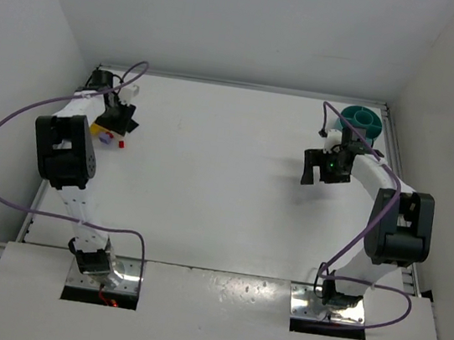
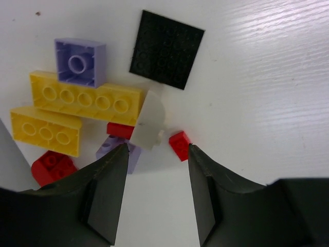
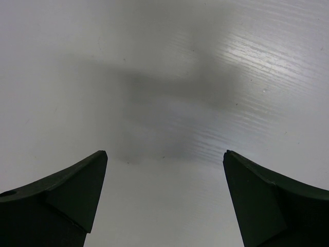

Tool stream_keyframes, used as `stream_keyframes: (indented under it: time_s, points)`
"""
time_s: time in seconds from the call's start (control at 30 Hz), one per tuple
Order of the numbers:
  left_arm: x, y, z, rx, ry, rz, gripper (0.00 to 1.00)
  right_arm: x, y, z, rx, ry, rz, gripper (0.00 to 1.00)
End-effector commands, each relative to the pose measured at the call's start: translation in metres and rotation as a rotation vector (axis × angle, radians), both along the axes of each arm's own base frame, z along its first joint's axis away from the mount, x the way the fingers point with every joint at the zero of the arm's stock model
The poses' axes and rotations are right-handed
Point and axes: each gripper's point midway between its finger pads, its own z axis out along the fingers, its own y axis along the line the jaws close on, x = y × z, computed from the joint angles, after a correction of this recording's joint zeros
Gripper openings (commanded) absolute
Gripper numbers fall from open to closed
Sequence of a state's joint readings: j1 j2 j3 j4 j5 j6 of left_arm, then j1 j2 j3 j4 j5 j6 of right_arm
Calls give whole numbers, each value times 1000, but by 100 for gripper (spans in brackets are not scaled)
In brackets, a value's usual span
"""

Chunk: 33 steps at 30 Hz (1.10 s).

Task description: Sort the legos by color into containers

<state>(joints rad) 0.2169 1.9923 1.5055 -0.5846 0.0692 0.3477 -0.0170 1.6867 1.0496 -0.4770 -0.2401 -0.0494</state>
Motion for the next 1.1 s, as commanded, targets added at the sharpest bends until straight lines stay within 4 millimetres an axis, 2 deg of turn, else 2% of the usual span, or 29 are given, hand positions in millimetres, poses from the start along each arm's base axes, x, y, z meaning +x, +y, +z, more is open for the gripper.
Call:
stream_keyframes:
  time_s: [0.0, 0.13, 0.2, 0.33, 0.57, 0.6, 0.97, 1.0, 1.07]
  points:
    - [-2, 24, 34, 16, -88, 30, 55, 14, 5, 14, 16, -50, 26, 95]
    - [-12, 50, 39, 22, -98, 72, 55, 13, 7, 12, 26, -42, 31, 95]
    - [-16, 53, 36, 13, -92, 80, 55, 16, 8, 15, 34, -51, 35, 95]
    - [-18, 52, 32, 15, -82, 71, 55, 15, 10, 12, 43, -42, 39, 95]
    - [-19, 41, 10, -53, -42, 52, 55, 12, 10, 8, 43, -23, 38, 94]
    - [-16, 40, 14, -62, -53, 55, 55, 12, 10, 8, 43, -23, 38, 94]
    - [-20, 42, -9, -65, 1, 75, 57, 17, 11, 3, 52, -4, 42, 94]
    - [-23, 41, -16, -71, 19, 76, 57, 15, 11, 3, 52, 5, 41, 94]
    - [-21, 42, -15, -68, 11, 76, 54, 15, 11, 3, 52, 6, 41, 94]
